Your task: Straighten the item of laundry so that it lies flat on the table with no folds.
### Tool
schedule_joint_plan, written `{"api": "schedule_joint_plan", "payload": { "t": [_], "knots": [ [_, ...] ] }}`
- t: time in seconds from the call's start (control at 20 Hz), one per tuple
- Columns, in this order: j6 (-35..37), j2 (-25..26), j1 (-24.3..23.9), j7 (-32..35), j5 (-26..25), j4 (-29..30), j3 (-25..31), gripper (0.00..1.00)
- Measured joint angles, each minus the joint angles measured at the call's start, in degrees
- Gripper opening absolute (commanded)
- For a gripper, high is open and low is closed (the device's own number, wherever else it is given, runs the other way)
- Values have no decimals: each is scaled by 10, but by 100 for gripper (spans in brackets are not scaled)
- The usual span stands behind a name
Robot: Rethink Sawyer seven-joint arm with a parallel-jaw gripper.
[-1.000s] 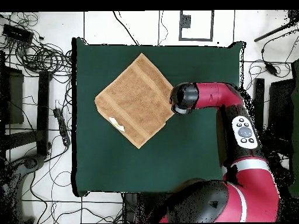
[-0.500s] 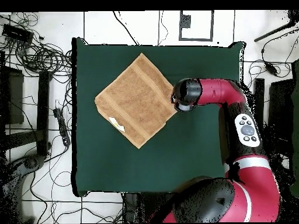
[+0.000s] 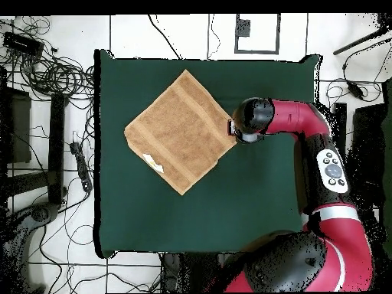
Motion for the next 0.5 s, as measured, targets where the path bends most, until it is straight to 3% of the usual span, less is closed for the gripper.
{"api": "schedule_joint_plan", "payload": {
  "t": [0.5],
  "knots": [
    [41, 19, -30, -53, -1, -25, 42, 100]
  ]
}}
